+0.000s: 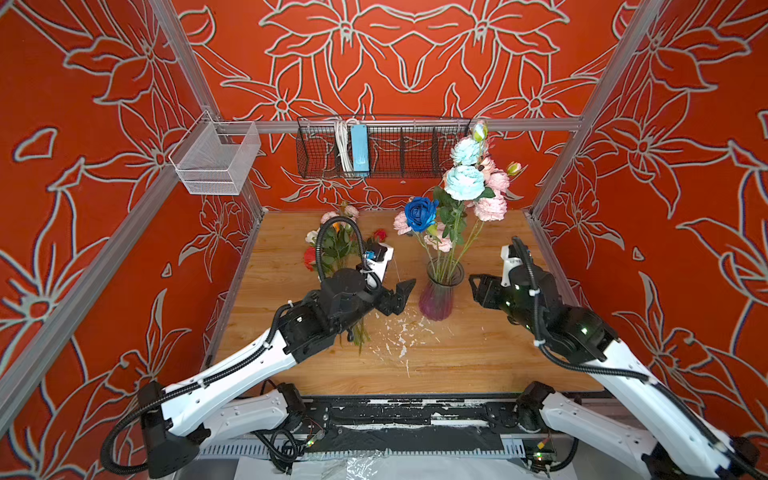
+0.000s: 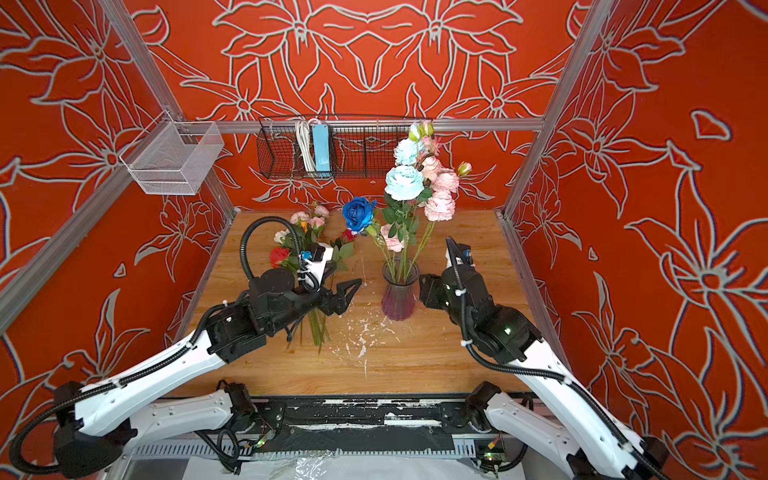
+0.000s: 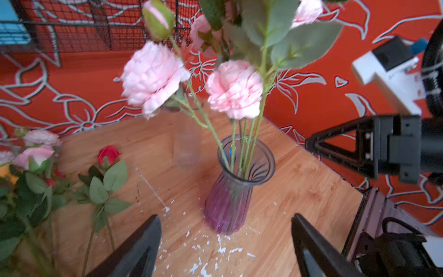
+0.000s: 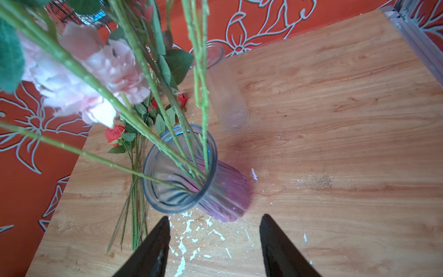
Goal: Arrange the flowers into the vase
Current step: 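Open the left gripper and withdraw it while the right reaches toward the vase, then grasp the purple vase rim with the right gripper and slide it farther away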
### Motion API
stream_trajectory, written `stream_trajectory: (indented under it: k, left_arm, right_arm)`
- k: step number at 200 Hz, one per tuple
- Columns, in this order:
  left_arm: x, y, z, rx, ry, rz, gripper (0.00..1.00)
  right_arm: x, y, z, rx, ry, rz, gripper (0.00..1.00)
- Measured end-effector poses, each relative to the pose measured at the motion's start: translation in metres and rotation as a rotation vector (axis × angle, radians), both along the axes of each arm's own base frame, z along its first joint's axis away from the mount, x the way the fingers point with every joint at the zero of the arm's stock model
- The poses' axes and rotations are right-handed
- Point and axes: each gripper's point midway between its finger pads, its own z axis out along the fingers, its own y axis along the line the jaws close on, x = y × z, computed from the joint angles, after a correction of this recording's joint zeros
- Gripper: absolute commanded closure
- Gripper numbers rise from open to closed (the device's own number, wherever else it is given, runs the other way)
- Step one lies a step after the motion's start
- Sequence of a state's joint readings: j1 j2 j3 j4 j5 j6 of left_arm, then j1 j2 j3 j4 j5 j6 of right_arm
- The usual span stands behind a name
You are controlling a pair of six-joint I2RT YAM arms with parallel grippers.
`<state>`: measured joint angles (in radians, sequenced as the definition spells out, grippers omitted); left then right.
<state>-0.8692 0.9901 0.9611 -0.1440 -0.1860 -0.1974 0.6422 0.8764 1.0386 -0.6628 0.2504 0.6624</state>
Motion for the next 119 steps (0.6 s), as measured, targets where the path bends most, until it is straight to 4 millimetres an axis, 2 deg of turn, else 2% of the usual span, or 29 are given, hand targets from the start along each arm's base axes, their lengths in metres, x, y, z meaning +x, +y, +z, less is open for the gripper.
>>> stream_trajectory:
  k: [30, 52, 77, 119]
  left_arm:
    - [-0.012, 0.036, -0.029, -0.013, 0.045, 0.100, 0.15]
    - [-0.023, 0.061, -0.049, -0.052, 0.072, 0.163, 0.15]
    - [-0.033, 0.078, -0.071, -0.087, 0.096, 0.198, 0.15]
    - [-0.040, 0.093, -0.074, -0.130, 0.098, 0.229, 0.15]
  right_arm:
    - [0.018, 0.020, -0.004, -0.007, 0.088, 0.019, 0.42]
    - [0.024, 0.025, -0.016, -0.024, 0.140, 0.017, 0.43]
    - [0.028, 0.024, -0.025, -0.040, 0.175, 0.004, 0.46]
    - [0.040, 0.016, -0.040, -0.050, 0.218, -0.045, 0.52]
